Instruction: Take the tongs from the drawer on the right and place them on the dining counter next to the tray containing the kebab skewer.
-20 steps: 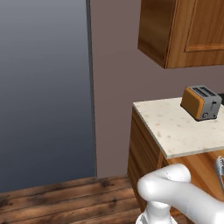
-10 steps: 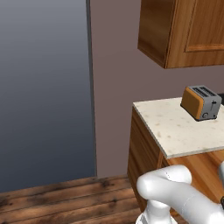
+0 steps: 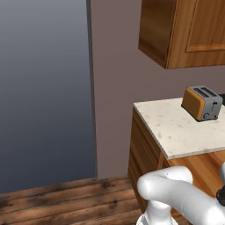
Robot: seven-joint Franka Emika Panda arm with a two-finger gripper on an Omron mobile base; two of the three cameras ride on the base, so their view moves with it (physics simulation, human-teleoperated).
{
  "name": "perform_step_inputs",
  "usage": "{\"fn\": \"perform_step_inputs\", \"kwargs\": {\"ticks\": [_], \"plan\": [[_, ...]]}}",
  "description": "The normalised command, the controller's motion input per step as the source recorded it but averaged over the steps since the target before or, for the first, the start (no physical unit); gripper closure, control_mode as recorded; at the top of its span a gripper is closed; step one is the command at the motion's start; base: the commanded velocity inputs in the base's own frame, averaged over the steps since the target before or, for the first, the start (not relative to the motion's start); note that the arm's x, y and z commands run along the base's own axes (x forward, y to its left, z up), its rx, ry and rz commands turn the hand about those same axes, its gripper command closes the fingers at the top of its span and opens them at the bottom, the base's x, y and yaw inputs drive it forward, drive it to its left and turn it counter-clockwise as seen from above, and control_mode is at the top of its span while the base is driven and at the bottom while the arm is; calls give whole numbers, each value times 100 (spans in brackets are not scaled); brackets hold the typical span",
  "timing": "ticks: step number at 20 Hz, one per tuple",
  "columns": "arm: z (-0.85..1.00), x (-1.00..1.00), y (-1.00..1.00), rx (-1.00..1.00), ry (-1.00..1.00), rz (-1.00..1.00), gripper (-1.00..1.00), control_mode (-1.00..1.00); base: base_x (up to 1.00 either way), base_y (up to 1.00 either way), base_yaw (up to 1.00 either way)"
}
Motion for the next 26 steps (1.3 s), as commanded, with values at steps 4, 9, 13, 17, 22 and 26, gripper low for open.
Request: {"fn": "perform_step_inputs", "kwargs": {"ticks": [4,9,13,17,22,26], "plan": [[14,5,3,-2,-5,8,-100,-100,0,0,0],[0,38,15,0,-6,27,-100,-100,0,0,0],[0,54,14,0,1,42,-100,-100,0,0,0],[0,22,4,0,4,34,-100,-100,0,0,0],[0,0,0,0,-25,21,-100,-100,0,0,0],[0,-3,0,0,-49,15,-100,-100,0,0,0]]}}
